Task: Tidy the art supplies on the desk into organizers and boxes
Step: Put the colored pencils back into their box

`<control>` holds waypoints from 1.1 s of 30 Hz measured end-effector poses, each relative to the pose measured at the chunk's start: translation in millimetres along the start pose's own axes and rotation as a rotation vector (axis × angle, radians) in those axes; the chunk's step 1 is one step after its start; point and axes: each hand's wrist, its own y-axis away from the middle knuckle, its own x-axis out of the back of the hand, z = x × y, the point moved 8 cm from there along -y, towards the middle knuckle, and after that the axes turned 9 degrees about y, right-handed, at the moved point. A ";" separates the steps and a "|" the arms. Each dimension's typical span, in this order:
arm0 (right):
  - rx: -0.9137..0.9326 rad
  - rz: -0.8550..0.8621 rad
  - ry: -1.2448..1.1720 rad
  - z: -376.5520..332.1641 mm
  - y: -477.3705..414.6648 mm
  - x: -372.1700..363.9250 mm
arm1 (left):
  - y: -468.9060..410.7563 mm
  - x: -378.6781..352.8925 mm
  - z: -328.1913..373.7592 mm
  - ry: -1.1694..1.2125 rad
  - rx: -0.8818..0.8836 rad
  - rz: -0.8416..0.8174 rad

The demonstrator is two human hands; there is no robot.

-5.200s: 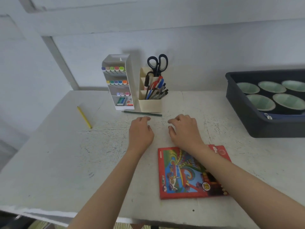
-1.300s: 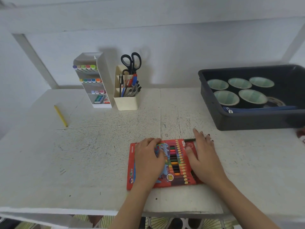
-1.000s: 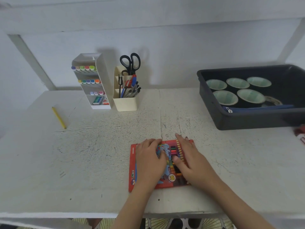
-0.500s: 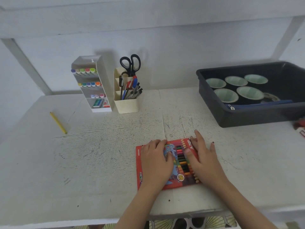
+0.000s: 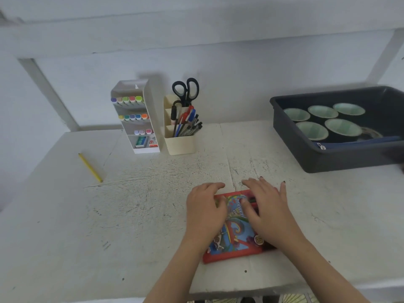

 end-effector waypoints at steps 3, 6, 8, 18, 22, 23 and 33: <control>0.101 0.006 -0.034 -15.1 -7.7 1.4 | -0.3 6.7 -7.1 0.070 0.026 0.034; 0.205 0.010 -0.078 -30.4 -16.2 1.5 | 0.3 16.2 -14.9 0.125 0.067 0.104; 0.285 -0.018 -0.100 -44.3 -26.8 -1.5 | 1.6 27.2 -22.5 0.141 0.104 0.182; 0.485 -0.107 -0.104 -137.0 -77.6 -40.1 | -6.2 109.9 -88.3 0.070 0.227 0.424; 0.473 -0.119 -0.094 -192.7 -108.4 -66.6 | -11.3 158.2 -137.4 0.040 0.332 0.502; 0.458 -0.132 -0.087 -211.0 -116.6 -75.8 | -13.0 173.9 -153.6 0.006 0.377 0.514; 0.408 -0.190 -0.059 -306.6 -131.8 -128.6 | -75.6 246.1 -243.3 -0.474 0.564 0.309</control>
